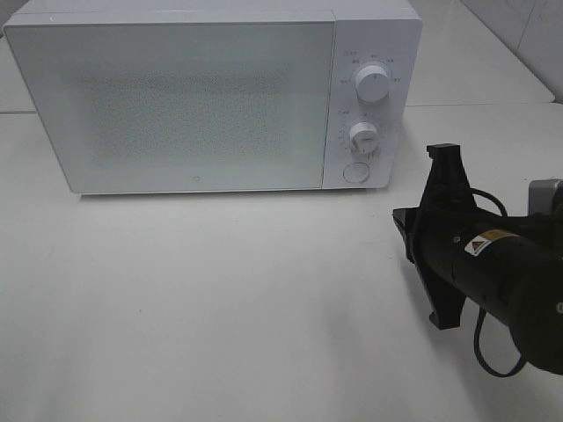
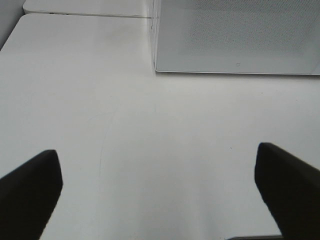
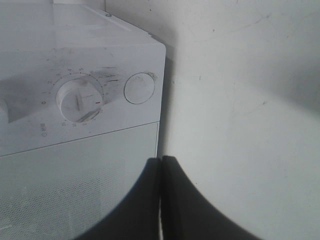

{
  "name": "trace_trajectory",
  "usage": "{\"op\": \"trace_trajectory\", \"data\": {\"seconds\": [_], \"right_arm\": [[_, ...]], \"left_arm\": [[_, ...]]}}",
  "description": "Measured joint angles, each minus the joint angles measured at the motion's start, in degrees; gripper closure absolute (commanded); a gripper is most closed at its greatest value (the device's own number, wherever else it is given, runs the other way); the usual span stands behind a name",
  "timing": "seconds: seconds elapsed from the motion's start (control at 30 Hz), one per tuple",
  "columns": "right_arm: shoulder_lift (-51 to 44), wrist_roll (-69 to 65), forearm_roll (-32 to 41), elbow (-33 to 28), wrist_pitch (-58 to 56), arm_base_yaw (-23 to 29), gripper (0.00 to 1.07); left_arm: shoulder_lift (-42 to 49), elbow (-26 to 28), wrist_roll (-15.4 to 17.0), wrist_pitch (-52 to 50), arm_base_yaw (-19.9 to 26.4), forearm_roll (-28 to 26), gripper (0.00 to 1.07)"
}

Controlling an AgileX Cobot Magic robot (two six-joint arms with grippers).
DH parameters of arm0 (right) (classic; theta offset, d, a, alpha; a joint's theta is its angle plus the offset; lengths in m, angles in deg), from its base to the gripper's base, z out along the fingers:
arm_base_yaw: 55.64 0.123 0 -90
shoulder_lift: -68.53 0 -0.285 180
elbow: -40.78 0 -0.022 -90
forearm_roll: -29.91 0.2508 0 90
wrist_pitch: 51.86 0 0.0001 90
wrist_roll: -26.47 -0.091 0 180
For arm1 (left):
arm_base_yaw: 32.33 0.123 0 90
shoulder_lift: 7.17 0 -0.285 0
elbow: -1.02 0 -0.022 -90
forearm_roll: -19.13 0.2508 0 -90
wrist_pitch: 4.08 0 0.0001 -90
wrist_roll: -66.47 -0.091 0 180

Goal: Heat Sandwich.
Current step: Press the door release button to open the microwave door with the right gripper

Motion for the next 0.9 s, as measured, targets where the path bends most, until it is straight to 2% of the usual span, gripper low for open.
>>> {"op": "trace_trajectory", "data": {"seconds": [0.43,0.9], "right_arm": [[7.8,-2.6,-3.9,3.8,0.7,-0.1,1.06],[14.8,-5.7,-15.4,13.5,0.7,-9.3,1.06]], "left_arm": [[0.0,0.0,0.0,0.0,0.0,0.0,0.03],[0.0,0.0,0.0,0.0,0.0,0.0,0.03]]}}
